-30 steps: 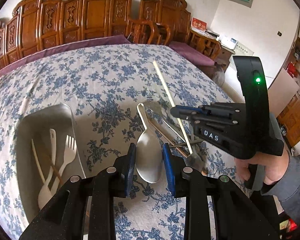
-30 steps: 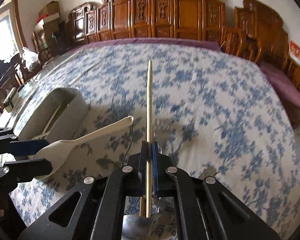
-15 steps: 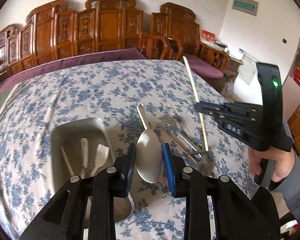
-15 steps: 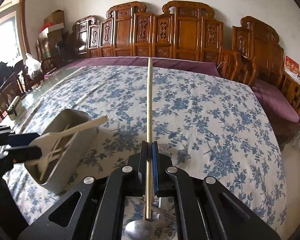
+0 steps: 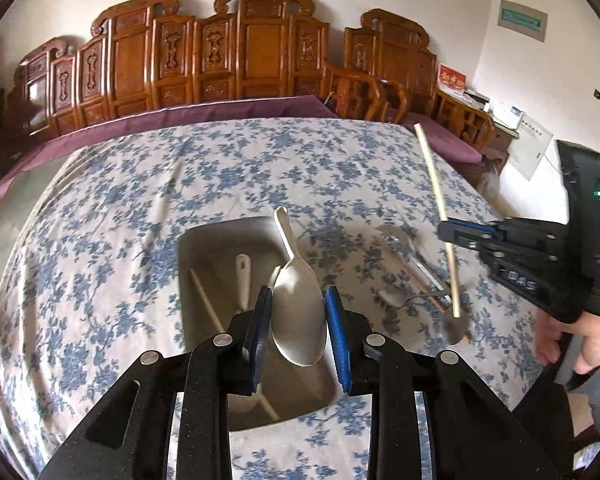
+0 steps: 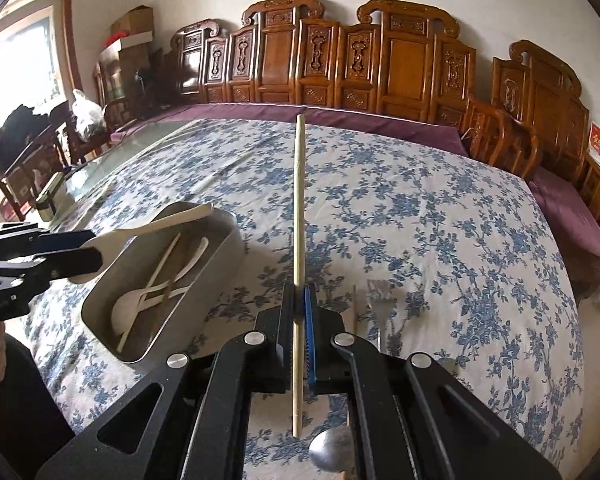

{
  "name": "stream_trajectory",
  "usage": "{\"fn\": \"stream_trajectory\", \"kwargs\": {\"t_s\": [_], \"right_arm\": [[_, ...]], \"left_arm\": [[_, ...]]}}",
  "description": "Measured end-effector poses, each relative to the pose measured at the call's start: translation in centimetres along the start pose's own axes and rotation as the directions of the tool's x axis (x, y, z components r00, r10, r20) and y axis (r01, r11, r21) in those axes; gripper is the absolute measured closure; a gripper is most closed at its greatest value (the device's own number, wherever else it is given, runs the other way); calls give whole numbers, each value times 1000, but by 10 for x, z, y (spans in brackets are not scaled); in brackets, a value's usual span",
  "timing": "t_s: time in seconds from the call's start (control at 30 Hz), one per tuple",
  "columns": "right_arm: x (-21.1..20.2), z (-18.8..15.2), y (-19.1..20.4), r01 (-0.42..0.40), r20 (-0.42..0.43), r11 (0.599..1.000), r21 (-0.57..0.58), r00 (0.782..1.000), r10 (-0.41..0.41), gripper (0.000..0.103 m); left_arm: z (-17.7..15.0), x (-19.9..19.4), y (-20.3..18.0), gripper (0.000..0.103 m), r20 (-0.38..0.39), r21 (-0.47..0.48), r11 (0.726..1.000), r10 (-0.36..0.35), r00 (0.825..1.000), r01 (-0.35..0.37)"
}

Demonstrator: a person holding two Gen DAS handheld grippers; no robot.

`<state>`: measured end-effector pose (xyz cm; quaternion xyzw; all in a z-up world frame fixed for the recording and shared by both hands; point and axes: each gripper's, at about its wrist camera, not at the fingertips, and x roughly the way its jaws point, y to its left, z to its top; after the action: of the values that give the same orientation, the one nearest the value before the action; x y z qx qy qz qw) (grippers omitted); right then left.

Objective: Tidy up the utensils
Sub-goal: 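Carry the steel spoon into the grey tray and open the left tool while the right tool carries the chopstick, then lower the chopstick into the grey tray and open the right tool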

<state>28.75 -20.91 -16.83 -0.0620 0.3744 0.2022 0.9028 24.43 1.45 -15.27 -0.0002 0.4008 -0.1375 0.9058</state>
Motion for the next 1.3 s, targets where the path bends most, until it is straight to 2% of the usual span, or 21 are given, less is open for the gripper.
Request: {"fn": "stream_trajectory", "kwargs": {"t_s": [0.4,0.73,0.77,0.87,0.93,1.0,1.13,1.17,1.3], "right_arm": [[3,4,31,-36,-20,999,-41,999,35,97],[6,6,45,-59,-35,997,-54,998,57,97],[7,6,46,-62,-37,997,-52,998,60,97],[8,8,51,-65,-40,996,-57,997,63,97],[10,10,55,-68,-41,996,-62,997,66,97],[11,12,59,-75,-40,995,-61,997,72,97],[16,19,70,-92,-39,994,-63,995,90,97],[18,20,74,-98,-39,993,-63,995,96,97],[27,27,88,-119,-38,990,-70,992,117,97]], "left_arm": [[-18,33,36,77,-75,-76,997,2,997,-8],[-27,58,44,77,-153,-90,995,17,988,-31],[-27,58,44,77,-151,-91,995,23,988,-37],[-25,54,45,67,-138,-89,995,38,990,-50],[-24,49,45,67,-122,-82,995,46,991,-56],[-22,44,46,58,-109,-79,995,55,992,-64],[-20,35,51,55,-83,-74,993,84,993,-90],[-19,33,53,51,-76,-76,992,94,993,-100],[-16,24,66,50,-55,-96,987,124,991,-129]]}}
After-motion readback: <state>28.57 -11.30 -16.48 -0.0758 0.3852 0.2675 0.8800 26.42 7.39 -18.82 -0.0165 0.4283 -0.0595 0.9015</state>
